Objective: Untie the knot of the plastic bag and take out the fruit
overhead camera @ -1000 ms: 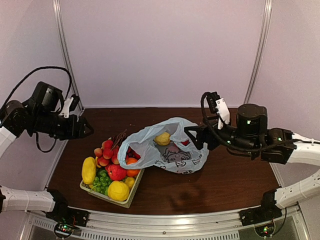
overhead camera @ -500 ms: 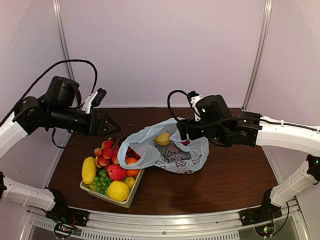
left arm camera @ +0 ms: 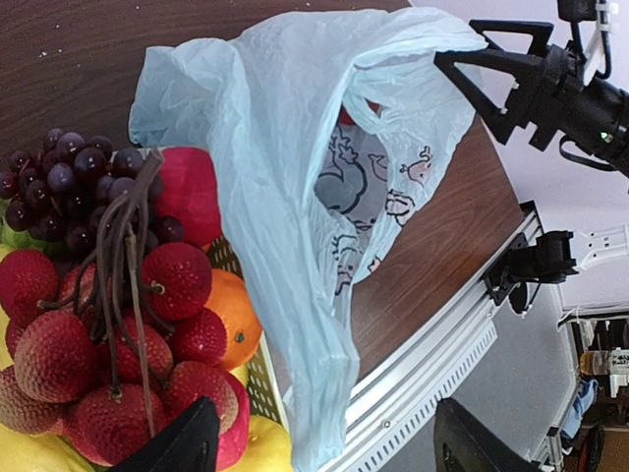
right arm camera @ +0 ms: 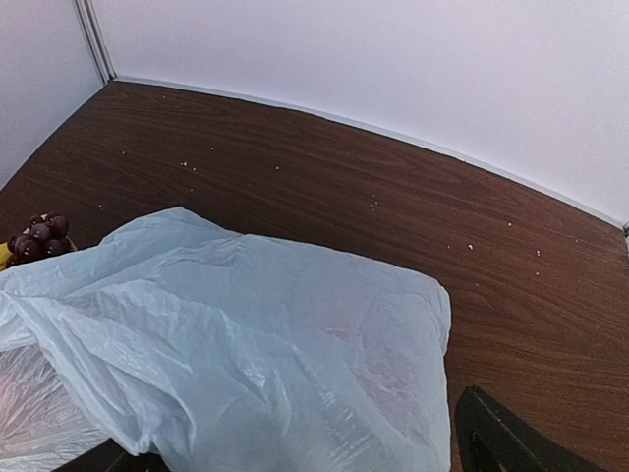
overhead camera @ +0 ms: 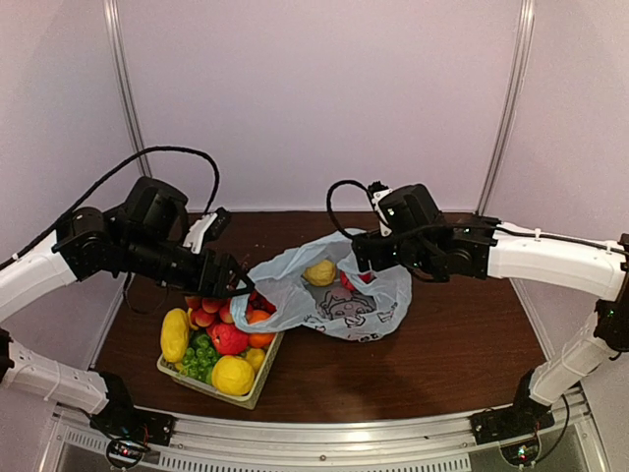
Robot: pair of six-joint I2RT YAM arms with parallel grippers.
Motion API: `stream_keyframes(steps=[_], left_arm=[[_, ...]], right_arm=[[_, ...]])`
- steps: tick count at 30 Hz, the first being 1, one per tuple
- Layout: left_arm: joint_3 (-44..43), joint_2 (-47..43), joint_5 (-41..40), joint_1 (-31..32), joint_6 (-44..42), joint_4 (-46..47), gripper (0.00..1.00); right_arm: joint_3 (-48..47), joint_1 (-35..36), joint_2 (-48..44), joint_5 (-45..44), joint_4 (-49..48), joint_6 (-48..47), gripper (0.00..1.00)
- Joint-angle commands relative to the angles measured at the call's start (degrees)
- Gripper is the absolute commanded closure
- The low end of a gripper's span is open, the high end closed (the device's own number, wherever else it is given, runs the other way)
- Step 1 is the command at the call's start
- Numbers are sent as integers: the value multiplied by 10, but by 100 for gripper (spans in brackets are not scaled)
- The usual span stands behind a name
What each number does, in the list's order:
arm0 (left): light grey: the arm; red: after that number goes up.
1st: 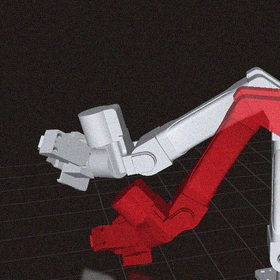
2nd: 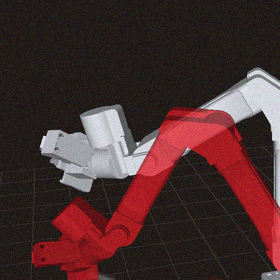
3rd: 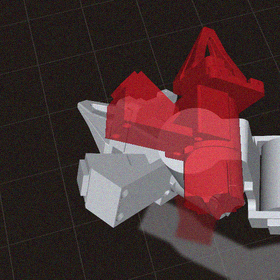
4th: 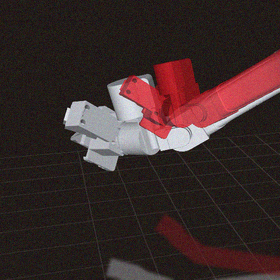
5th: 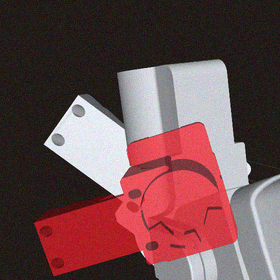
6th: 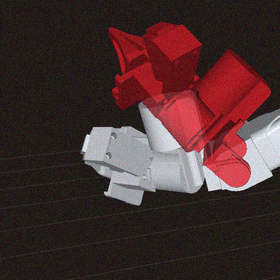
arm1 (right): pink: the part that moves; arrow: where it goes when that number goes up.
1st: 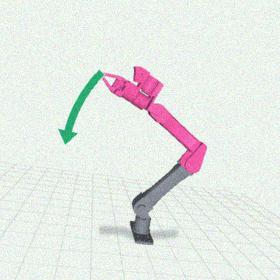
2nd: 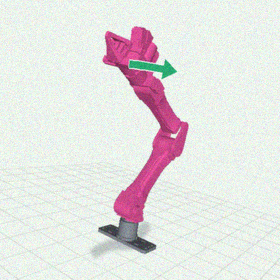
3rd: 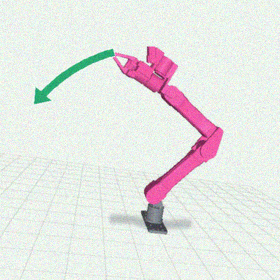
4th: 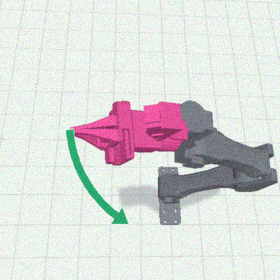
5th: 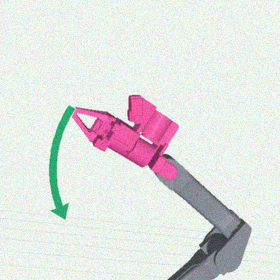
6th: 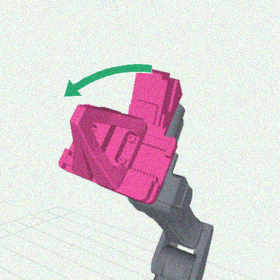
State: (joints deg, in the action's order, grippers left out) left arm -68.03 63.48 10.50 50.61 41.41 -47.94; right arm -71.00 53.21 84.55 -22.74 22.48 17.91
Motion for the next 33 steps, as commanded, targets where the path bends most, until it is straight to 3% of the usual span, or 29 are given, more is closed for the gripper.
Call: stream_keyframes(steps=[1,5,9,13,17,24,29,31,33], left_arm=[[10,17,-19,4,7,22,25],[2,38,-25,5,5,23,36],[-9,59,-19,7,1,25,51],[-8,71,1,24,-3,63,78],[-9,84,27,48,-7,114,100],[-51,127,37,99,-44,132,100],[-37,141,52,121,-44,173,100],[-29,146,53,128,-39,187,100],[-18,146,45,134,-35,199,100]], right_arm=[[-7,-7,5,10,-5,-3,8],[1,-12,8,13,-12,-2,15],[16,-23,4,31,-22,1,42],[27,-40,-14,36,-16,2,78],[37,-57,-52,24,9,-12,96],[66,-82,-131,-18,95,-43,100],[115,-83,-180,-25,145,-1,98],[137,-83,-202,-16,158,21,93],[150,-83,-229,-10,175,39,81]])
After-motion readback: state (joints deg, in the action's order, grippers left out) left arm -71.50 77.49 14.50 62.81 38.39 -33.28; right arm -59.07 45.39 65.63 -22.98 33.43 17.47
